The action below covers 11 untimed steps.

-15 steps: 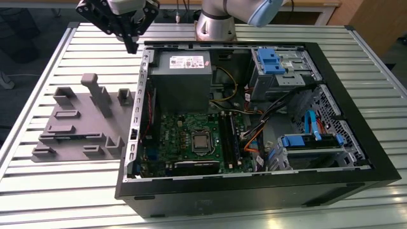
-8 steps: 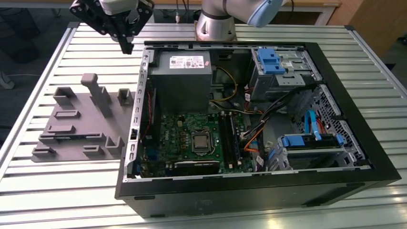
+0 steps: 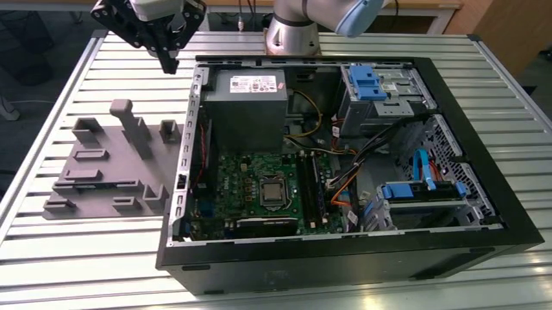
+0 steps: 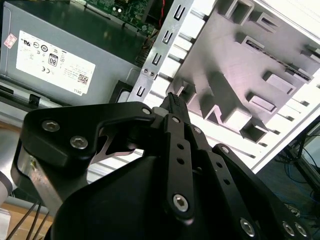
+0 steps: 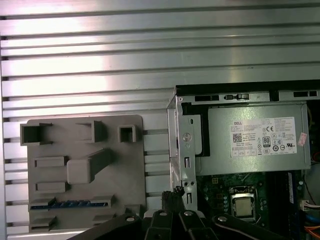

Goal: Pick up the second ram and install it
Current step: 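Reach for the second ram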

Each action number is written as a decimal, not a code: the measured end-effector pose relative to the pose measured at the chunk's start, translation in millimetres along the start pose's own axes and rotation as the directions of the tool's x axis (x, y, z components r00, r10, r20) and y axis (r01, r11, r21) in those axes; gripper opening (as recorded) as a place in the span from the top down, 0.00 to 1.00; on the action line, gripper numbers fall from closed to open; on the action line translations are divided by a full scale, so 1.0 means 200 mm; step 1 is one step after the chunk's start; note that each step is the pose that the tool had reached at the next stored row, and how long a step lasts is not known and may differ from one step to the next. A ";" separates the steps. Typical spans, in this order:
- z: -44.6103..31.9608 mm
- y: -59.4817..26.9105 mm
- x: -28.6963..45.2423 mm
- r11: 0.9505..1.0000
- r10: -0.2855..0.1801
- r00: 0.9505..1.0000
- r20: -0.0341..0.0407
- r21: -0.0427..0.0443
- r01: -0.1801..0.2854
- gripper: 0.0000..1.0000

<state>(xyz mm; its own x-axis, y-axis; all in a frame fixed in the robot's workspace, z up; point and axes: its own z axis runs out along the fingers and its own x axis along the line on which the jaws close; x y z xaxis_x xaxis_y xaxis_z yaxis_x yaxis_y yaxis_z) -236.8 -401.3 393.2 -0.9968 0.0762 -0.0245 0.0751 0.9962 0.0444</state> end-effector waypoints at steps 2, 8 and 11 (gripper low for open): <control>0.000 0.000 0.001 1.000 0.000 1.000 0.000 0.000 0.000 0.89; 0.000 -0.002 0.011 1.000 0.000 1.000 0.001 0.013 0.000 0.89; -0.001 -0.003 0.016 1.000 0.000 1.000 0.001 0.014 0.000 0.89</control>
<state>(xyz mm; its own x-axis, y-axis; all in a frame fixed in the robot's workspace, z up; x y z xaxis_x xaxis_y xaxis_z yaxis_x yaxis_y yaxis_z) -240.1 -401.5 393.3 -0.9968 0.0759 -0.0255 0.0751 0.9967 0.0300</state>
